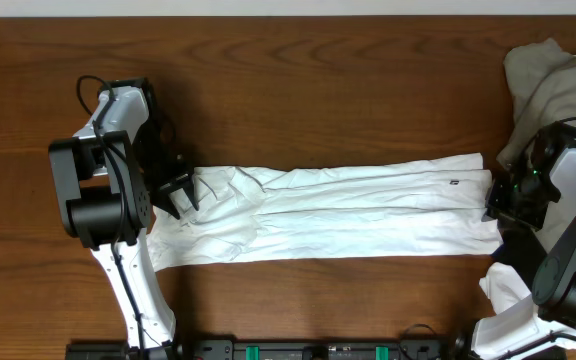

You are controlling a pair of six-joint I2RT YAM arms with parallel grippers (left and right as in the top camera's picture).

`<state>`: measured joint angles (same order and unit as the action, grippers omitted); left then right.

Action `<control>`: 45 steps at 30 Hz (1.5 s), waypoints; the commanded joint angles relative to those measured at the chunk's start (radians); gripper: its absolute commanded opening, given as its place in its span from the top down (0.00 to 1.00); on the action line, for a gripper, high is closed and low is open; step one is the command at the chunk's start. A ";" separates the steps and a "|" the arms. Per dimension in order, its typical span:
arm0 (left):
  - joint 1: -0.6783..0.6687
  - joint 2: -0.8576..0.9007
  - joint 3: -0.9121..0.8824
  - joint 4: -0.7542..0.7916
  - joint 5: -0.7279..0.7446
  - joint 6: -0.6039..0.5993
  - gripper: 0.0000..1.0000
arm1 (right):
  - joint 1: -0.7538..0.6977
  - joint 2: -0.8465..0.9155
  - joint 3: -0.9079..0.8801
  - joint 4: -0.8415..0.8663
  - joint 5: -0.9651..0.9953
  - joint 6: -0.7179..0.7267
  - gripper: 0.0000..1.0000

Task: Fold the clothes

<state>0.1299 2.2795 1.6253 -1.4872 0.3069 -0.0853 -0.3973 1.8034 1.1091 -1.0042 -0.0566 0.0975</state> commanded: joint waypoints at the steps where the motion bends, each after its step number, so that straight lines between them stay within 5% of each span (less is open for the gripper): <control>1: 0.002 -0.025 -0.004 -0.003 -0.013 -0.003 0.59 | -0.002 -0.012 -0.008 0.002 0.005 -0.002 0.64; 12: 0.002 -0.025 -0.004 -0.003 -0.013 -0.003 0.59 | -0.002 -0.012 -0.051 0.056 0.000 -0.002 0.68; 21: 0.002 -0.025 -0.004 -0.003 -0.013 -0.003 0.59 | -0.002 -0.012 -0.049 0.052 -0.001 0.003 0.98; 45: 0.002 -0.025 -0.004 -0.003 -0.013 -0.003 0.59 | -0.009 -0.012 0.012 0.201 -0.109 0.022 0.94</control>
<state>0.1299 2.2795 1.6253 -1.4872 0.3069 -0.0853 -0.4004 1.8034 1.1023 -0.8112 -0.1379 0.1032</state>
